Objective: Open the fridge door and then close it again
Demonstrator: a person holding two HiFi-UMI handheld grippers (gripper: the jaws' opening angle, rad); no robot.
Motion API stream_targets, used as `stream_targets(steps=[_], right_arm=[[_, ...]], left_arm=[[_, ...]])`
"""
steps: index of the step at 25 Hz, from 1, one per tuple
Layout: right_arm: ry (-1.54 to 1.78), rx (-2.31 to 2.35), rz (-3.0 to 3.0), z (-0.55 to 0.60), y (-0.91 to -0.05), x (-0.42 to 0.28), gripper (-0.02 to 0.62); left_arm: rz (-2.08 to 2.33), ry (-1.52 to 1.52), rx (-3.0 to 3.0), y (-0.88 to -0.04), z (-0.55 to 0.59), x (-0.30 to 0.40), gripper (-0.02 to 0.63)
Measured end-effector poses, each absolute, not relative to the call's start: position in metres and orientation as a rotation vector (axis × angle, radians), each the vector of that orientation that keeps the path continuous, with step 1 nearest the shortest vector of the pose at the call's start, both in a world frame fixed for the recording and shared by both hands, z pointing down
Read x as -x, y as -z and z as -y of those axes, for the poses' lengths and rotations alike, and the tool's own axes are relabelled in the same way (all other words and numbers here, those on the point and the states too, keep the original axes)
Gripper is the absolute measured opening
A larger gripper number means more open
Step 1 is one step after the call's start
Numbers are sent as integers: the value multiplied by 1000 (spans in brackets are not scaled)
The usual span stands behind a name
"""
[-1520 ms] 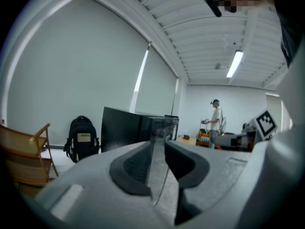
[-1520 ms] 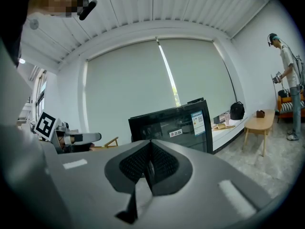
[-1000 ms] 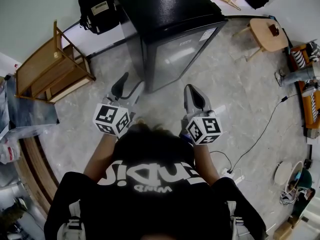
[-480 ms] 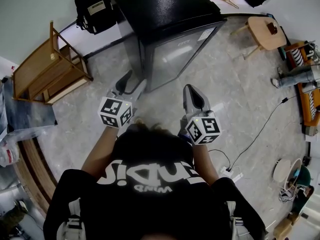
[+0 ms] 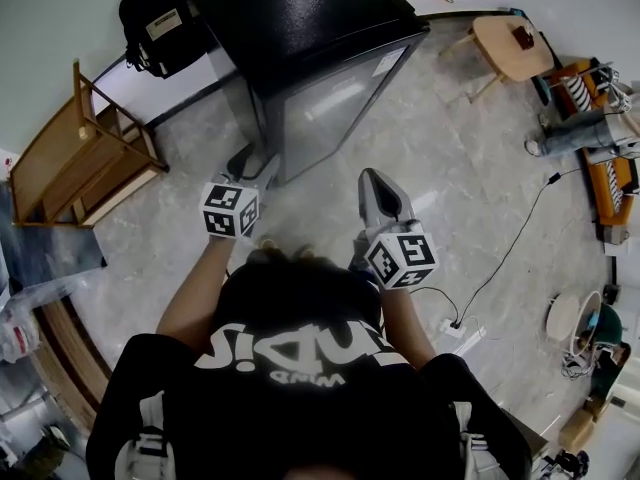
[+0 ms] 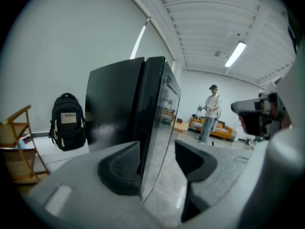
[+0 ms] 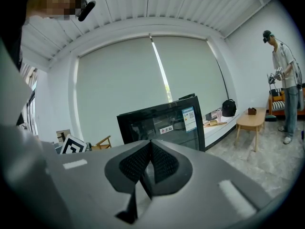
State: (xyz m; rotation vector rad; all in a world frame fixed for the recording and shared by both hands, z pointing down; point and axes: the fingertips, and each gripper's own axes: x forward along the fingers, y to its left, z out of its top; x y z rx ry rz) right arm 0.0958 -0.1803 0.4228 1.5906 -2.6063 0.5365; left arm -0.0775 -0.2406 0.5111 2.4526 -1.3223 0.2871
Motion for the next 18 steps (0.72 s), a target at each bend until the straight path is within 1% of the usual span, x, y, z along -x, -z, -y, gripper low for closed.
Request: stream_targets(steps=[10,12,15,16,18], right_arm=[[-554,-1627,2545,183,-433,-113,-2],[-557,-1626,2542,184,-434,-114,-2],[-560,-1619,2542,186,-436,-113,-3],[-561,-1615,2544,186,-437,-112,-2],[-563,-1607,2548,186,-437,-111,-2]], left_arm=[[1308,-316,-2457,-528,274,63,213],[1320,-311,-2450,-528,276,63,189],[1328,-308,-2450,-528,276,63,178],[1328,-305,-2451,-527,277,62,148],[1331,-300,-2451,-526,277,61,152]])
